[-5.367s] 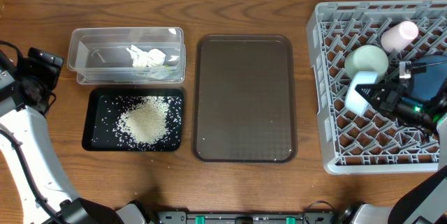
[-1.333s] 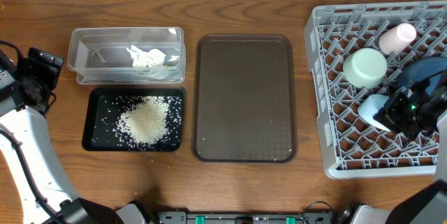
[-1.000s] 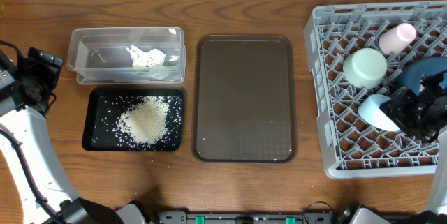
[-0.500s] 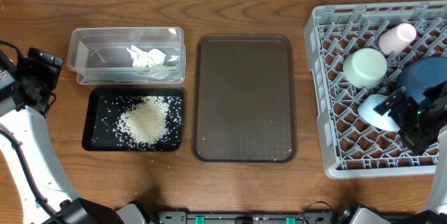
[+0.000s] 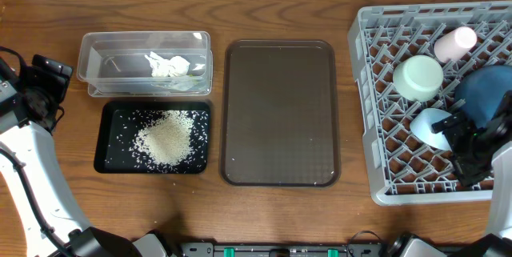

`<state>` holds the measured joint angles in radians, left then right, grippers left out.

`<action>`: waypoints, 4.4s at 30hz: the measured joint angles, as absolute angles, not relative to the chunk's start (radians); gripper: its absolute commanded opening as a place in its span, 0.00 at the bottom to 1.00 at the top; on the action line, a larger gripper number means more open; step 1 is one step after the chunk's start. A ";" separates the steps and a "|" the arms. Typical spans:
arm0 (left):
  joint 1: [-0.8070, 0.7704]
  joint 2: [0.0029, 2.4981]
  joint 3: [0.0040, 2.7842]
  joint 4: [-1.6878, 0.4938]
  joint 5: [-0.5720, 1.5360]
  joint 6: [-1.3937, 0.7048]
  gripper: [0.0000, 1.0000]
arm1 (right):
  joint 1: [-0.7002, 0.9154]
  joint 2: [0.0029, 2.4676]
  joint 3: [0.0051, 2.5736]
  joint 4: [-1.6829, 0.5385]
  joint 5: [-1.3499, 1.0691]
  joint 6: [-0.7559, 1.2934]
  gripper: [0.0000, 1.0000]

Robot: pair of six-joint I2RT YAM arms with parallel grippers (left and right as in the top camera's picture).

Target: Sort waste into correct bins and load items into the dishwasher rack

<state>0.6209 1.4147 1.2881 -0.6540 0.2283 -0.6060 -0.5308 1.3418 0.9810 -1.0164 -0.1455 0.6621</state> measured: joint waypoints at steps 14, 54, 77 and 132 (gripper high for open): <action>0.621 1.415 1.288 -0.654 0.228 -0.606 0.95 | -0.530 1.342 0.939 -0.821 -0.273 0.782 0.99; 0.621 1.415 1.288 -0.654 0.228 -0.606 0.95 | -0.529 1.331 0.881 -0.728 -0.212 1.091 0.57; 0.621 1.415 1.288 -0.654 0.228 -0.606 0.95 | -0.529 1.105 0.881 -0.823 -0.282 1.021 0.54; 0.621 1.415 1.288 -0.654 0.228 -0.606 0.95 | -0.421 1.218 1.070 -1.092 -0.157 0.582 0.05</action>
<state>0.6209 1.4147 1.2881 -0.6537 0.2283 -0.6060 -0.4213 1.2182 1.0702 -1.0916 -0.1574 0.5819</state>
